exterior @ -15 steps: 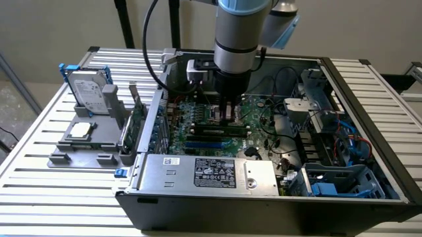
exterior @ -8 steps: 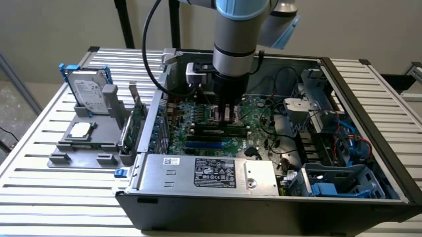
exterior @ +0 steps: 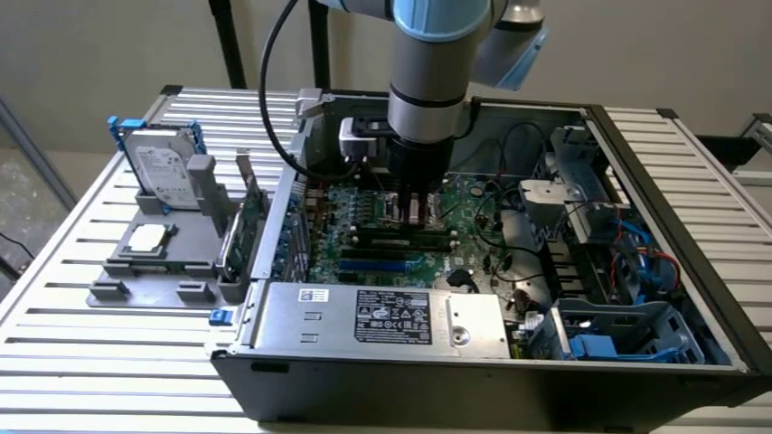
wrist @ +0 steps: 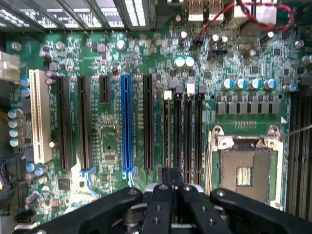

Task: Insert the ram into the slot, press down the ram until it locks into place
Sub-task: 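Press down the ram until it locks into place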

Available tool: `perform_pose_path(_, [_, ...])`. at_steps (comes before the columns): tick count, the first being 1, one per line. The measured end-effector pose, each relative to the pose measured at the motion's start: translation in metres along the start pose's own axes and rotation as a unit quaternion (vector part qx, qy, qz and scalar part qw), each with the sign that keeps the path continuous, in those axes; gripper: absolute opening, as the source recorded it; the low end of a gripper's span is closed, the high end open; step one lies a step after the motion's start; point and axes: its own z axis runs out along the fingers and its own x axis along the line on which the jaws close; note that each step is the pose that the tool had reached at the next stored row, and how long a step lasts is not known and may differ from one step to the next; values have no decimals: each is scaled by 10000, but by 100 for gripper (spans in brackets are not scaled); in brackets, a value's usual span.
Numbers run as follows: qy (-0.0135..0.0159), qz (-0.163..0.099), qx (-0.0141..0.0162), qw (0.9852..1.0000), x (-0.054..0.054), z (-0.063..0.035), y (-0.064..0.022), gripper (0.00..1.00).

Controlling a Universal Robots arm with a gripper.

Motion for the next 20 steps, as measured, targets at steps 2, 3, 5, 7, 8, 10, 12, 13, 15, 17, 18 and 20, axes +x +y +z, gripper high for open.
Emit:
perform_pose_path(2, [8,-1,-18,10000,2,-96,-8,11])
perform_pose_path(3, [8,-2,-30,10000,3,-142,-13,11])
perform_pose_path(5, [10,-2,-64,10000,6,-220,-30,11])
perform_pose_path(7, [11,-1,-101,9999,8,-280,-51,11])
perform_pose_path(8, [12,-1,-103,9999,8,-280,-52,11])
perform_pose_path(10, [11,-1,-105,9999,8,-280,-52,11])
perform_pose_path(12, [12,-1,-105,9999,8,-280,-52,11])
perform_pose_path(13, [11,-1,-105,9999,8,-280,-52,11])
perform_pose_path(15, [11,-1,-105,9999,8,-280,-52,11])
perform_pose_path(17, [12,-1,-105,9999,8,-280,-52,11])
perform_pose_path(18, [12,-1,-105,9999,9,-280,-52,11])
perform_pose_path(20, [12,-1,-105,9999,8,-280,-52,11])
